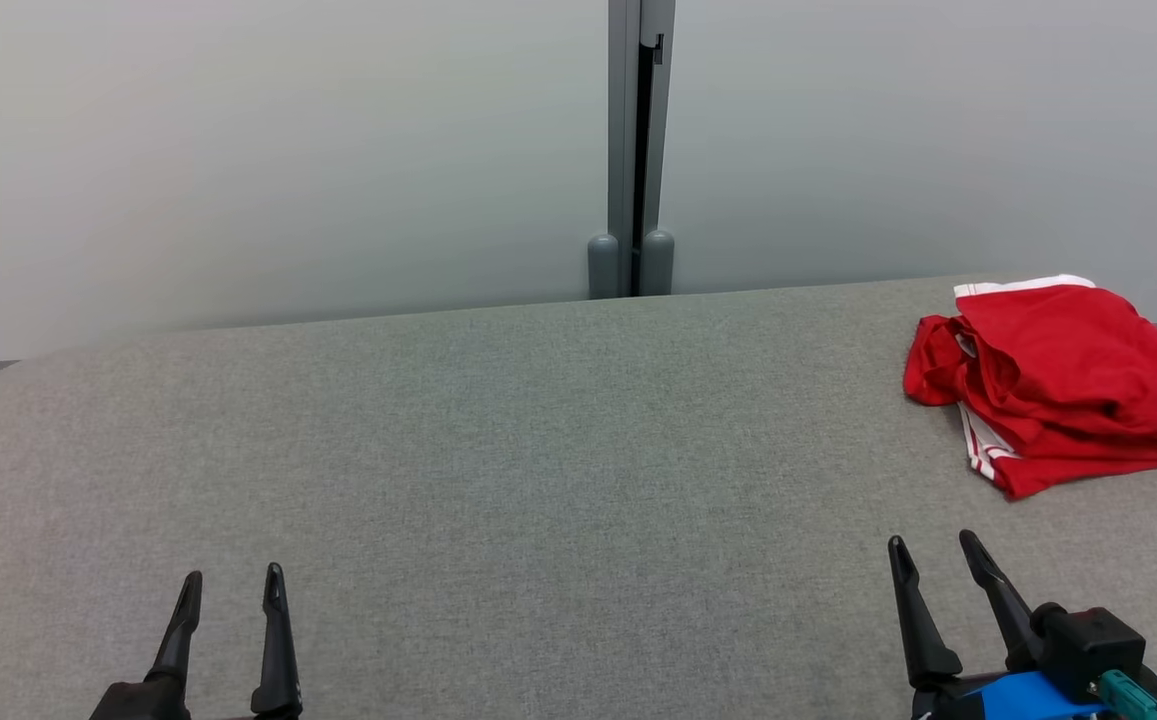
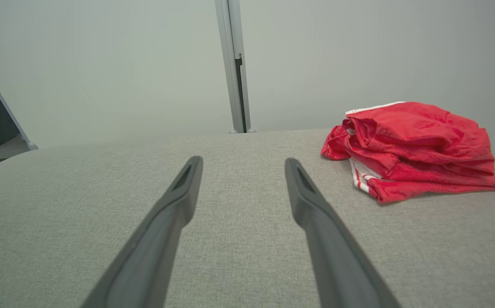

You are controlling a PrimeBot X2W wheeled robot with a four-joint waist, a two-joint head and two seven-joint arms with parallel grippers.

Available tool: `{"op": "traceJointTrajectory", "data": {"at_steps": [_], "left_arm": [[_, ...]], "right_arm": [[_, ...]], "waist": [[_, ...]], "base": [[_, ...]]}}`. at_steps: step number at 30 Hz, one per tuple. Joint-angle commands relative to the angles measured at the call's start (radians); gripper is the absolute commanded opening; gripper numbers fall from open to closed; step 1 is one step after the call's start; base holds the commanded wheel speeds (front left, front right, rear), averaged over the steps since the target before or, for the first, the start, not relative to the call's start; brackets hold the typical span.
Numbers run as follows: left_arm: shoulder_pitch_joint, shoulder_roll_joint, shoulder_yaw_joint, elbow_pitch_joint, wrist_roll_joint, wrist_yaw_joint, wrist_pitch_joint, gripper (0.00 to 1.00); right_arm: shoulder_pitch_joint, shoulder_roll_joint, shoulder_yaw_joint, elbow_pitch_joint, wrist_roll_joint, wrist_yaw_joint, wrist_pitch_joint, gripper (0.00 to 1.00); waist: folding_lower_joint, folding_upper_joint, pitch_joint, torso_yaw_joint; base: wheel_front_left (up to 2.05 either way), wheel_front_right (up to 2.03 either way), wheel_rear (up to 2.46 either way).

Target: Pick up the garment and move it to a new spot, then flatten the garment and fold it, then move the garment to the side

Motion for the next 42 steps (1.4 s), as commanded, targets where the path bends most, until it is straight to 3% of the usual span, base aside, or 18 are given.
{"op": "traceJointTrajectory", "data": {"at_steps": [1,2,3,8,27,42], "left_arm": [[-0.011,0.001,0.007,0.003,0.000,-0.002,-0.002,1.00],[-0.011,0.000,0.007,0.004,-0.001,-0.002,-0.002,1.00],[0.000,0.000,0.002,0.003,0.000,0.000,0.000,0.00],[0.014,-0.006,0.004,0.043,-0.018,0.000,0.014,0.00],[-0.044,-0.006,0.017,0.037,-0.385,-0.006,0.103,0.00],[-0.080,-0.006,0.024,0.034,-0.606,-0.009,0.157,0.00]], "right_arm": [[0.010,0.003,0.000,0.003,0.002,0.000,0.005,1.00],[0.010,0.003,0.001,0.005,0.003,0.000,0.006,1.00],[0.000,0.000,0.001,0.002,0.000,0.000,0.002,0.00],[0.007,0.001,-0.002,0.037,0.021,0.000,0.013,0.00],[-0.029,0.002,-0.033,0.024,0.375,0.000,0.095,0.00],[-0.051,0.003,-0.052,0.018,0.589,0.000,0.143,0.00]], "waist": [[0.0000,0.0000,-0.002,0.002],[0.0000,0.0000,-0.002,0.002],[0.0000,0.0000,-0.003,0.002],[0.0000,0.0000,-0.002,0.003],[0.0000,0.0000,0.007,0.007],[0.0000,0.0000,0.014,0.009]], "base": [[0.00,0.00,0.00],[0.00,0.00,0.00],[0.00,0.00,0.00],[0.00,0.00,0.00],[0.00,0.00,0.00],[0.00,0.00,0.00]]}}
